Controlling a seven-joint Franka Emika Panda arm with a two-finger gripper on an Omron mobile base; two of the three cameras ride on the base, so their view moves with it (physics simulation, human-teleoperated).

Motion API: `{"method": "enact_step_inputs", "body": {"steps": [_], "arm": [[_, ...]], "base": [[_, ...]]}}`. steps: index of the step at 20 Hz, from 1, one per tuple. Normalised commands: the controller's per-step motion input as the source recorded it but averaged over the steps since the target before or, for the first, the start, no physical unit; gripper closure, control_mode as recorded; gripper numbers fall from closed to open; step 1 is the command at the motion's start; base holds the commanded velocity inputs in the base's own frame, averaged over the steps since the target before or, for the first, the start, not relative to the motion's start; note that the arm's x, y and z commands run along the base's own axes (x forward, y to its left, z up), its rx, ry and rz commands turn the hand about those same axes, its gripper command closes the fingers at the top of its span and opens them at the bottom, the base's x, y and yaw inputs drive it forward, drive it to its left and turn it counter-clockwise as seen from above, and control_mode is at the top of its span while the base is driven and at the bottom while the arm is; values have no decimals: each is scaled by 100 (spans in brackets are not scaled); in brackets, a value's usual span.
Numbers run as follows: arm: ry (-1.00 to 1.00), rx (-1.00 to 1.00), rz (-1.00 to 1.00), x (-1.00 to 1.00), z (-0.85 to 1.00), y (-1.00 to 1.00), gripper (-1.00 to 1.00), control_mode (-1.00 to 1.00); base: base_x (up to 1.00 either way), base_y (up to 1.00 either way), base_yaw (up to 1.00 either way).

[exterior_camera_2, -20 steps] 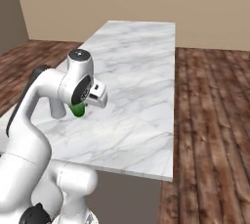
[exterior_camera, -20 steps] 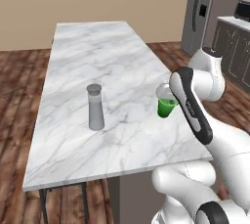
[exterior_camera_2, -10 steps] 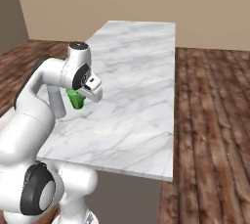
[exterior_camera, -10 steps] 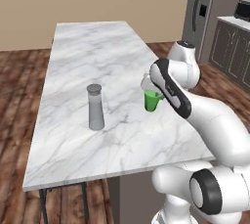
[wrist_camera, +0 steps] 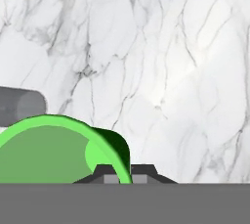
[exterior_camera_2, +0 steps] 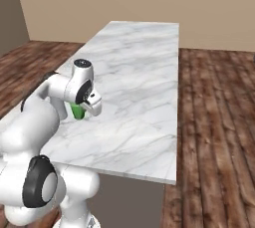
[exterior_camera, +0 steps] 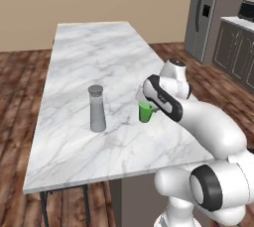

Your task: Place the pitcher and cup on the dining counter for serving.

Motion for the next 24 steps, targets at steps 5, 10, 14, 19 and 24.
{"method": "enact_step_inputs", "body": {"steps": [5,10,14,19,24], "arm": [[1,-1,-10,36,-54,20,100,-100],[3,0,-10,31,-49,9,100,-100],[12,0,-6,26,-55,1,100,-100],[18,0,-2,14,-32,0,100,-100],[4,-3,0,6,0,6,-100,-100]], "base": [[0,0,0],[0,0,0],[0,0,0],[0,0,0],[0,0,0]]}}
